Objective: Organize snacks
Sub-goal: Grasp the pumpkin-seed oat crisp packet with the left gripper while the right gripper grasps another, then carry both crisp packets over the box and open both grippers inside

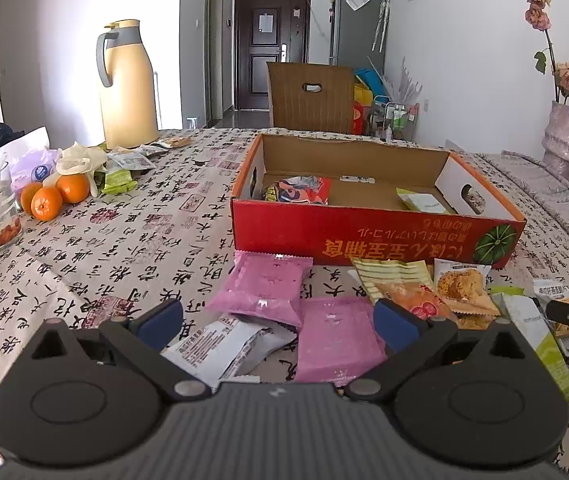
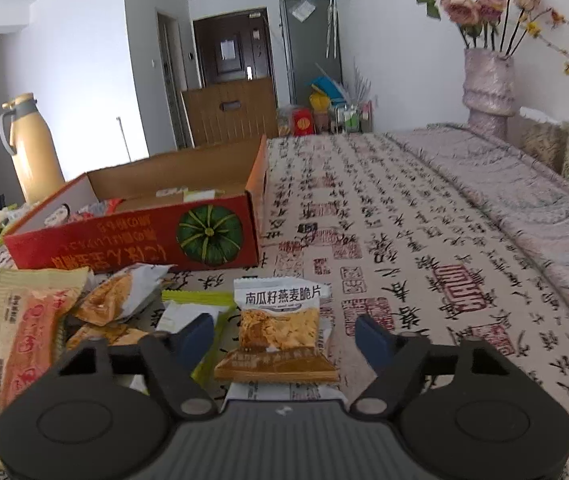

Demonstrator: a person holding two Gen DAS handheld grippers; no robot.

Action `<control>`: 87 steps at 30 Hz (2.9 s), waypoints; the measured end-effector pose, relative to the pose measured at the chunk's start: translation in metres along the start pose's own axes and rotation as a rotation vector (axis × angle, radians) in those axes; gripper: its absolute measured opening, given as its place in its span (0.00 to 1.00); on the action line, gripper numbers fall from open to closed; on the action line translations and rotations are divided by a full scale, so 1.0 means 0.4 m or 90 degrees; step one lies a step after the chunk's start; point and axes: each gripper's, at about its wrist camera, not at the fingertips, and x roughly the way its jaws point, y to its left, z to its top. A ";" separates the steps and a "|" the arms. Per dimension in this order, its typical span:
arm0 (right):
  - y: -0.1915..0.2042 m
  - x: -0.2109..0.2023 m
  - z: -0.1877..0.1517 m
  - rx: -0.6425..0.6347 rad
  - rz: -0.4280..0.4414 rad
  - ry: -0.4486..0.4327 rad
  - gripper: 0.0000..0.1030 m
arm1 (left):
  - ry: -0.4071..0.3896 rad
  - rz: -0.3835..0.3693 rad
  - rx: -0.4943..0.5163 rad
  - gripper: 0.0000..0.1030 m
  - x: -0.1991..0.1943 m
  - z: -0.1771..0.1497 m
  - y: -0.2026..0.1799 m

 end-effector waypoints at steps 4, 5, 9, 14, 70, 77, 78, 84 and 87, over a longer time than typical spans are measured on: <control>-0.007 0.015 -0.001 0.015 0.013 0.007 0.40 | 0.004 0.003 -0.003 1.00 0.003 -0.002 0.007; -0.008 0.011 -0.001 0.018 0.014 0.000 0.39 | 0.005 0.004 -0.004 1.00 0.004 -0.002 0.010; -0.016 -0.016 -0.001 0.032 0.012 -0.030 0.39 | 0.014 0.005 -0.009 1.00 0.009 -0.004 0.017; -0.016 -0.062 -0.007 0.042 0.011 -0.064 0.39 | 0.033 -0.002 0.001 1.00 0.007 -0.021 0.016; 0.097 -0.206 -0.076 0.018 -0.006 -0.086 0.39 | 0.014 -0.021 -0.012 0.42 -0.067 -0.069 0.124; 0.131 -0.188 -0.034 0.006 0.013 -0.106 0.39 | -0.023 -0.035 -0.005 0.42 -0.058 0.001 0.096; 0.134 -0.184 -0.026 0.005 0.015 -0.109 0.39 | -0.031 -0.036 -0.004 0.42 -0.056 0.014 0.092; 0.166 -0.150 0.027 -0.010 0.029 -0.128 0.39 | -0.067 -0.043 0.005 0.42 -0.036 0.088 0.058; 0.179 -0.127 0.061 -0.018 0.034 -0.138 0.39 | -0.087 -0.049 0.015 0.42 -0.024 0.126 0.035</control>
